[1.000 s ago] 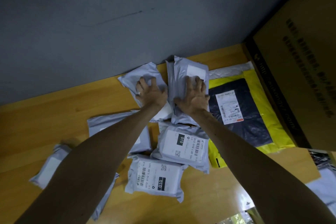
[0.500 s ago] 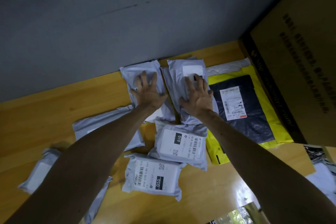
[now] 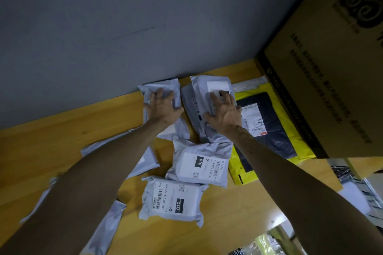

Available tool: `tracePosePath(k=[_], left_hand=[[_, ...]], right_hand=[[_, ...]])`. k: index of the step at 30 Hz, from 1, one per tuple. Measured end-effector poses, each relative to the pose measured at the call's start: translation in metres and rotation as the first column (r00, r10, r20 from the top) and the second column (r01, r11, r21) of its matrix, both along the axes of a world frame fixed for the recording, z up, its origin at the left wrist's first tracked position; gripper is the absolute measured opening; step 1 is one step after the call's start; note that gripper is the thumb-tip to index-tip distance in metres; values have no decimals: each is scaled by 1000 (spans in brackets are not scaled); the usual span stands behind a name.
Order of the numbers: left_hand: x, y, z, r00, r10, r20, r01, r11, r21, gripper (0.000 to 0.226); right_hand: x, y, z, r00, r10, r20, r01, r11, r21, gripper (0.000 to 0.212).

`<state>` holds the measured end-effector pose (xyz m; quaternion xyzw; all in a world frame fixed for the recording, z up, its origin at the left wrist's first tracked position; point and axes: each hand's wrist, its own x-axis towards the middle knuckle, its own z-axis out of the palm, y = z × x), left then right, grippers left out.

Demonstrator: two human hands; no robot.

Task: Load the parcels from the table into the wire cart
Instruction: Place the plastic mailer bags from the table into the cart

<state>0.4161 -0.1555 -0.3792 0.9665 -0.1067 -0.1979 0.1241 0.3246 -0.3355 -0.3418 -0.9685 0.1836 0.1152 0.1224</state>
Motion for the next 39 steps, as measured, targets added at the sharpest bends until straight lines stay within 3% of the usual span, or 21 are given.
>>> tracePosePath(k=[9, 18, 21, 29, 39], left_hand=[[-14, 11, 94, 982, -102, 160, 103, 995, 0, 74], [-70, 50, 177, 978, 11, 207, 3, 998, -69, 74], [-94, 71, 195, 975, 10, 221, -5, 1000, -23, 73], [-121, 113, 236, 951, -5, 309, 5, 1000, 1, 73], [-153, 161, 272, 901, -135, 411, 169, 984, -48, 68]], right_hand=[[-26, 0, 68, 996, 66, 67, -63, 997, -40, 71], [-60, 14, 132, 984, 82, 157, -74, 996, -55, 67], [-71, 24, 150, 976, 126, 178, -112, 990, -89, 65], [-99, 63, 192, 962, 104, 253, -104, 995, -14, 59], [-158, 129, 216, 941, -72, 330, 75, 997, 3, 56]])
